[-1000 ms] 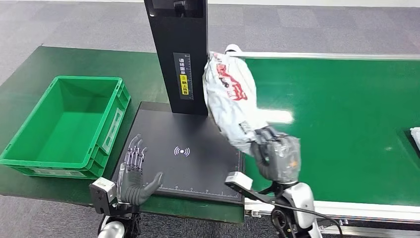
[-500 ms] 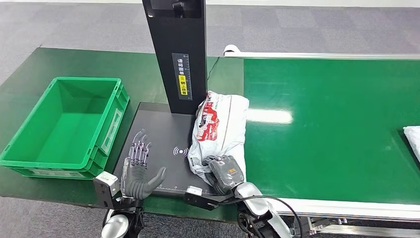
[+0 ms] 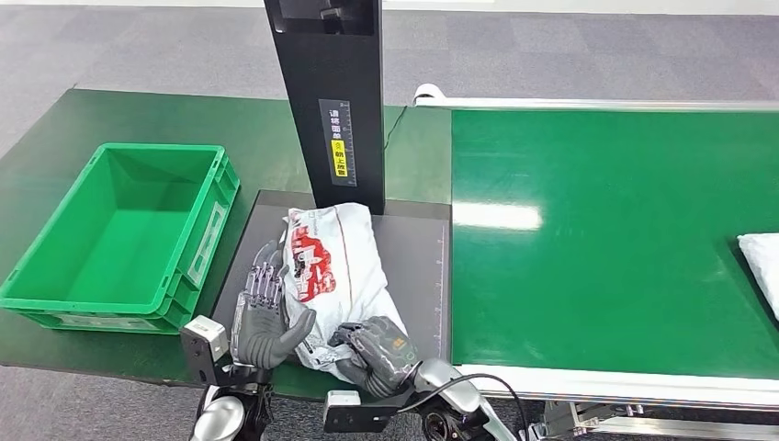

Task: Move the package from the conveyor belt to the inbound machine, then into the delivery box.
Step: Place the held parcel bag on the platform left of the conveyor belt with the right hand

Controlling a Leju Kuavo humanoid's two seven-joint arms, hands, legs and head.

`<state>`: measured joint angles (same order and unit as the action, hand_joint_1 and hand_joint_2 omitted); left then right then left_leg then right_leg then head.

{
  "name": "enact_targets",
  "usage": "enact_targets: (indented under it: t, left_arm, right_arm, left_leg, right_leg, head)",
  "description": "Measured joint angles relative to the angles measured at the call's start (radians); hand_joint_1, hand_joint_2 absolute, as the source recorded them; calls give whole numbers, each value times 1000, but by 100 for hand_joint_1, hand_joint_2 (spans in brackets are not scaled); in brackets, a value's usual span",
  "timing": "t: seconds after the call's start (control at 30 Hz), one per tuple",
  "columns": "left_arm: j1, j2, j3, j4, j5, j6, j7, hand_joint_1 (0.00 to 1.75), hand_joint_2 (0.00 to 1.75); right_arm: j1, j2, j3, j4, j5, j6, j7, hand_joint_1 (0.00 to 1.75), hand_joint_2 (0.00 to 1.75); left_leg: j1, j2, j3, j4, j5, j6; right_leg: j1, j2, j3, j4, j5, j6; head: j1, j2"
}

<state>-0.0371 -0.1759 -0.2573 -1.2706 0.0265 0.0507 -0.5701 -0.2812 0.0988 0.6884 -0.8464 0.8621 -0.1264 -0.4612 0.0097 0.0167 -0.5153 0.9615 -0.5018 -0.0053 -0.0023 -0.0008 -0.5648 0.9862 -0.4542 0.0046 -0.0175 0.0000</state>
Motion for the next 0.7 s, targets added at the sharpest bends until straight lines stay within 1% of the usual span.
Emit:
enact_targets:
  t: [0.03, 0.07, 0.17, 0.2, 0.37, 0.47, 0.53, 0.6, 0.7]
  left_arm:
    - [0, 0, -1, 2, 1, 0, 0, 0, 175]
    - [0, 0, -2, 4, 1, 0, 0, 0, 175]
    - [0, 0, -3, 6, 1, 0, -1, 0, 175]
    - [0, 0, -3, 6, 1, 0, -1, 0, 175]
    - [3, 0, -4, 6, -6, 6, -1, 0, 175]
    - [5, 0, -4, 5, -7, 7, -1, 0, 175]
    - [6, 0, -4, 5, -9, 8, 0, 0, 175]
    - [7, 0, -4, 4, -15, 12, 1, 0, 175]
    - [8, 0, -5, 4, -27, 20, 2, 0, 175]
  right_arm:
    - [4, -2, 5, -9, -2, -3, 7, 175, 175]
    - [6, -4, 10, -15, 4, -12, 24, 144, 175]
    - [8, -9, 19, -20, 37, -61, 97, 14, 175]
    - [8, -9, 21, -20, 45, -77, 115, 0, 175]
    - [8, -12, 20, -21, 65, -152, 159, 0, 175]
    - [9, -14, 10, -25, 81, -177, 177, 0, 175]
    - [11, -14, 2, -31, 93, -187, 189, 0, 87]
    - [17, -14, -13, -39, 78, -197, 185, 0, 0]
    - [34, -14, -45, -58, -9, -192, 128, 0, 0]
  left_leg:
    - [0, 0, 0, 0, 0, 0]
    - [0, 0, 0, 0, 0, 0]
    - [0, 0, -1, 0, 0, 0]
    - [0, 0, -1, 0, 0, 0]
    - [0, -1, -1, 0, 0, 0]
    - [0, 0, -1, 0, 0, 0]
    - [0, -1, -1, 0, 0, 0]
    - [0, -1, -1, 0, 0, 0]
    - [0, -1, -1, 0, 0, 0]
  right_leg:
    - [0, 0, 0, 0, 0, 0]
    - [0, 0, 0, 0, 0, 0]
    - [0, 0, -1, 0, 0, 0]
    - [0, 0, -1, 0, 0, 0]
    - [0, 0, -1, 0, 0, 0]
    - [0, 0, -1, 0, 0, 0]
    - [0, 0, -1, 0, 0, 0]
    - [0, 0, -1, 0, 0, 0]
    - [0, 0, -1, 0, 0, 0]
  head:
    - [0, 0]
    - [0, 0]
    - [0, 0]
    - [0, 0]
    - [0, 0]
    - [0, 0]
    - [0, 0]
    - [0, 0]
    - [0, 0]
